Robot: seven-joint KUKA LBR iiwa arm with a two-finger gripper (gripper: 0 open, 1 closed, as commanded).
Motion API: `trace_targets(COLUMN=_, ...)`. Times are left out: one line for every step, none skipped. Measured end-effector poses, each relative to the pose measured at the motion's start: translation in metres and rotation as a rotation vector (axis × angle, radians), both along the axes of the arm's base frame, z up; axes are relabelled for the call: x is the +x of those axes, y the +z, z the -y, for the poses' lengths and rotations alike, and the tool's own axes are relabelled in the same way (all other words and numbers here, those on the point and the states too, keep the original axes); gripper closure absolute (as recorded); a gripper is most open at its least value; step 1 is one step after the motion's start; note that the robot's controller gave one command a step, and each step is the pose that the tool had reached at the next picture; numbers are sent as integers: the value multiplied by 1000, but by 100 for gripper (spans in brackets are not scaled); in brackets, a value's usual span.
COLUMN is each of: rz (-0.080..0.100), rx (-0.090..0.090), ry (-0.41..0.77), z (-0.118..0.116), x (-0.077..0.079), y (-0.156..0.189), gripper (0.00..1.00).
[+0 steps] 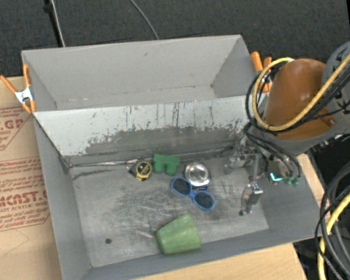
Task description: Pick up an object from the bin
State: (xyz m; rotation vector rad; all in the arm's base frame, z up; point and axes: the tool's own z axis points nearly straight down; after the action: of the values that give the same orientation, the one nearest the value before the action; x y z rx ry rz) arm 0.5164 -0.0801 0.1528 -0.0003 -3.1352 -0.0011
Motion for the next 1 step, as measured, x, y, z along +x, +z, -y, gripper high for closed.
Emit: trace_targets(rz=23, rx=1, ry=15, z=-74, x=20, y=-69, gripper=0)
